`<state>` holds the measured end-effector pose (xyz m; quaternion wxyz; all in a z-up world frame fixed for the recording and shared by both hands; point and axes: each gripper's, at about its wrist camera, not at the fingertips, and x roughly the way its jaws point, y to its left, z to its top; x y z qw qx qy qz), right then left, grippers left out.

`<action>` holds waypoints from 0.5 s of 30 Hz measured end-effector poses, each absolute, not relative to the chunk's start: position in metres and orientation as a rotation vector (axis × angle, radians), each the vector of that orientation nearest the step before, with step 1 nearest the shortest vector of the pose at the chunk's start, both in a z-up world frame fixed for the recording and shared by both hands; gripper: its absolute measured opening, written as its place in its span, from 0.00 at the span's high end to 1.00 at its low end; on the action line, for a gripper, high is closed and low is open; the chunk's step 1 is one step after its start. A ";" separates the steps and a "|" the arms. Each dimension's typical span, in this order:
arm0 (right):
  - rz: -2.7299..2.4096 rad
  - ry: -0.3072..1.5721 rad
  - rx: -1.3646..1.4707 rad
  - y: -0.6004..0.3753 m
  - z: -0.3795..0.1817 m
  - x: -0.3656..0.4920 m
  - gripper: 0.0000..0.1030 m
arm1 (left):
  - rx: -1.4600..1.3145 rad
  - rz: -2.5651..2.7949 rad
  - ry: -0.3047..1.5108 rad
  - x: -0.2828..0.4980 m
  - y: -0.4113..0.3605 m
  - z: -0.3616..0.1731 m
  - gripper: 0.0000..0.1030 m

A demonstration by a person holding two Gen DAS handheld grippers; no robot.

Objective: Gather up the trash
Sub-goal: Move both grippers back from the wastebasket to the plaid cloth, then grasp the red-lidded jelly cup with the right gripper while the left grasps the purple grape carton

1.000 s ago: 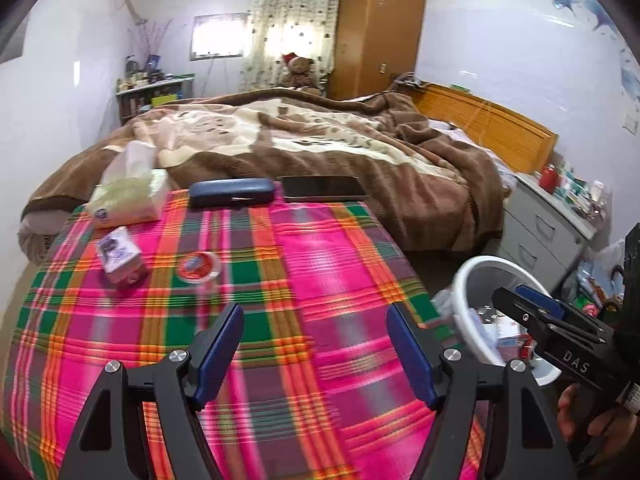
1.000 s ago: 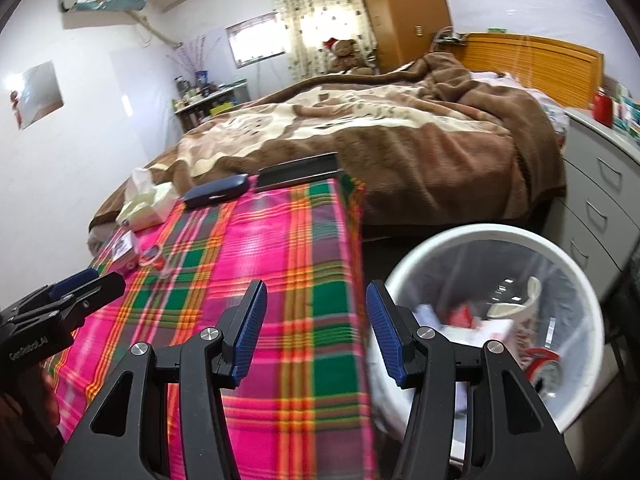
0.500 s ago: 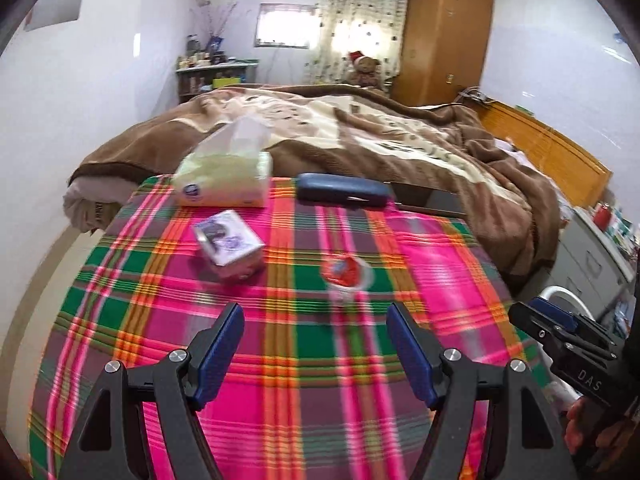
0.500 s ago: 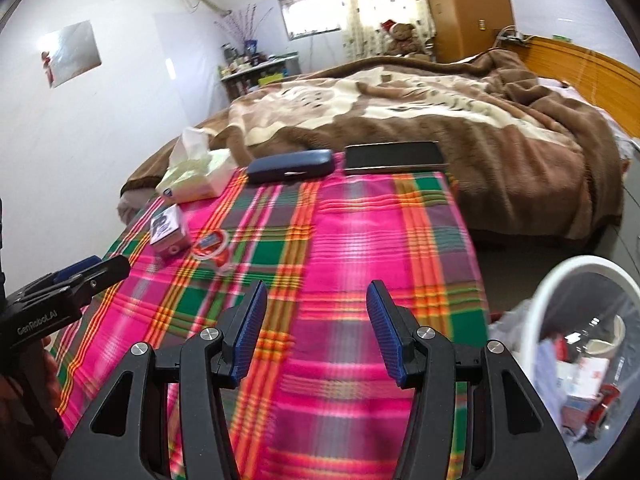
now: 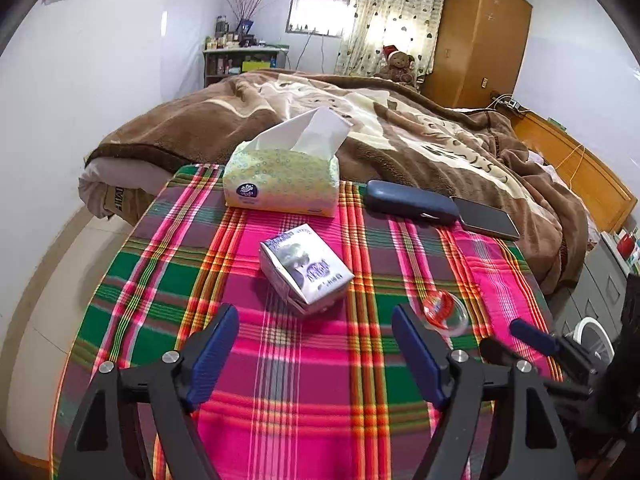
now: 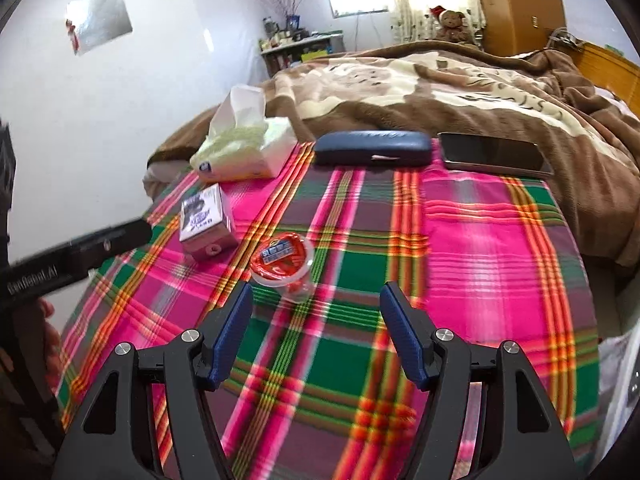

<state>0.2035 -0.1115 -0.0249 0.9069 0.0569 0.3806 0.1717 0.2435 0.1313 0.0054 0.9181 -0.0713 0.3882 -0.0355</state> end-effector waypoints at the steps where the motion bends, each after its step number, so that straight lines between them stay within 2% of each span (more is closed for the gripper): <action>1: 0.358 0.792 0.106 -0.107 -0.027 0.206 0.35 | -0.154 -0.069 0.805 0.249 0.134 0.003 0.24; 15: 0.345 0.847 0.035 -0.078 -0.042 0.237 0.35 | -0.196 -0.092 0.895 0.315 0.133 -0.022 0.22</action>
